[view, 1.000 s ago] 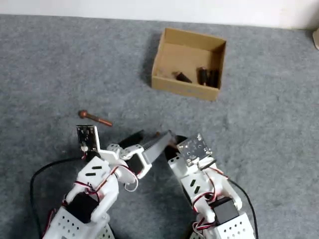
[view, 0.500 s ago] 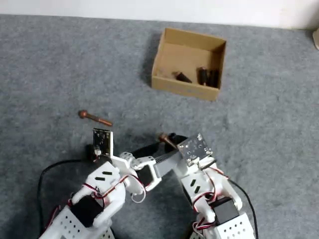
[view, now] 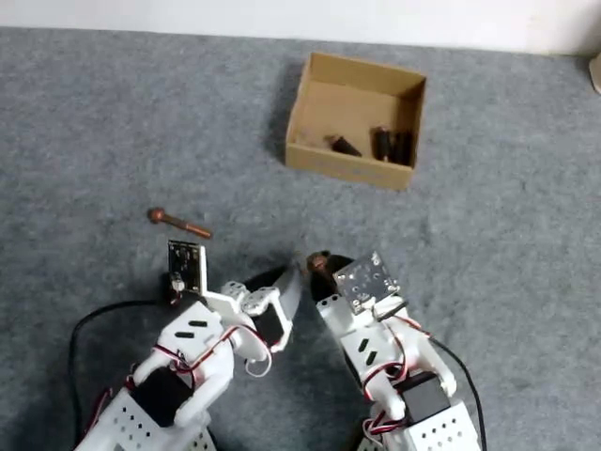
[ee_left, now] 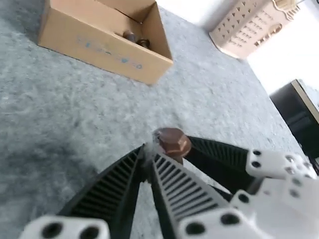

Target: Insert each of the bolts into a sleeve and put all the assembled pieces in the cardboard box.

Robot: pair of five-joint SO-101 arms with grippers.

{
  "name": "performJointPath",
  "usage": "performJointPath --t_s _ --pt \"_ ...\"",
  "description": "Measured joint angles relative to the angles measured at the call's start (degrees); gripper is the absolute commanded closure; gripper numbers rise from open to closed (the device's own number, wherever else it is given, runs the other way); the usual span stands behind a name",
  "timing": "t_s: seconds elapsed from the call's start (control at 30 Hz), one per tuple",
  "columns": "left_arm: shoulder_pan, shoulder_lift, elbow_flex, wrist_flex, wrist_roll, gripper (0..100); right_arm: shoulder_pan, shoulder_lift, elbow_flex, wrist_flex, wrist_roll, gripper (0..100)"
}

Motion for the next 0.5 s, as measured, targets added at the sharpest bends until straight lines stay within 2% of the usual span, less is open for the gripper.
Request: performJointPath --t_s 0.5 --pt "-0.1 0.0 0.0 0.0 -1.3 99 0.0 0.0 0.0 0.0 0.0 99.4"
